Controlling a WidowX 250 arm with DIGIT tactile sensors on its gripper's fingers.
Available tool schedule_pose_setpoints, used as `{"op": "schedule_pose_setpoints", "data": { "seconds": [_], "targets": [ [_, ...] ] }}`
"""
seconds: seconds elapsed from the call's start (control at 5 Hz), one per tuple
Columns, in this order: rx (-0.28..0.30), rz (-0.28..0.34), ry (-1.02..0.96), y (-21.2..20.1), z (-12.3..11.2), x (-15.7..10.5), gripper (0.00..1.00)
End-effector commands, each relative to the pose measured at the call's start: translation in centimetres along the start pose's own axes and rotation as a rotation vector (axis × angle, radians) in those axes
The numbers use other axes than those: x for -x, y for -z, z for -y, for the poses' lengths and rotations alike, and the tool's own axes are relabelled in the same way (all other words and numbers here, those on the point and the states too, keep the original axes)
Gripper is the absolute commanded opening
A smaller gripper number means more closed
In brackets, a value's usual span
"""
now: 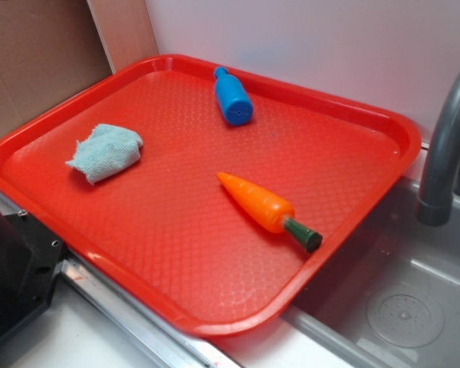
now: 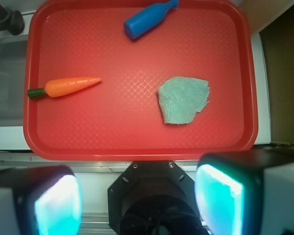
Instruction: Grab the carrot.
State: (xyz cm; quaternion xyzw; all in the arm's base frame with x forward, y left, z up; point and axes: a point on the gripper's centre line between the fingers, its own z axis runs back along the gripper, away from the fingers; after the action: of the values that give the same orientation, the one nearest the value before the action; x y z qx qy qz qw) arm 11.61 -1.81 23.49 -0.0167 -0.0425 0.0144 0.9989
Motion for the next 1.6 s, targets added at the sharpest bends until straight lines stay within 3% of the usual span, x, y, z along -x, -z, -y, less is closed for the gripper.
{"op": "schedule_pose_setpoints", "data": {
  "seconds": [0.0, 0.2, 0.4, 0.6, 1.0, 1.4],
  "targets": [
    [0.000, 0.000, 0.000, 0.0, 0.0, 0.0, 1.00],
    [-0.018, 0.052, 0.216, 0.8, 0.8, -1.6, 1.00],
    [-0.012, 0.066, 0.388, 1.5, 1.8, -2.7, 1.00],
    [0.055, 0.135, 0.634, 3.6, 4.2, -4.9, 1.00],
    [0.120, 0.142, 1.130, 7.2, 7.7, -7.1, 1.00],
    [0.084, 0.041, 1.642, 11.6, 11.2, -7.8, 1.00]
  ]
}}
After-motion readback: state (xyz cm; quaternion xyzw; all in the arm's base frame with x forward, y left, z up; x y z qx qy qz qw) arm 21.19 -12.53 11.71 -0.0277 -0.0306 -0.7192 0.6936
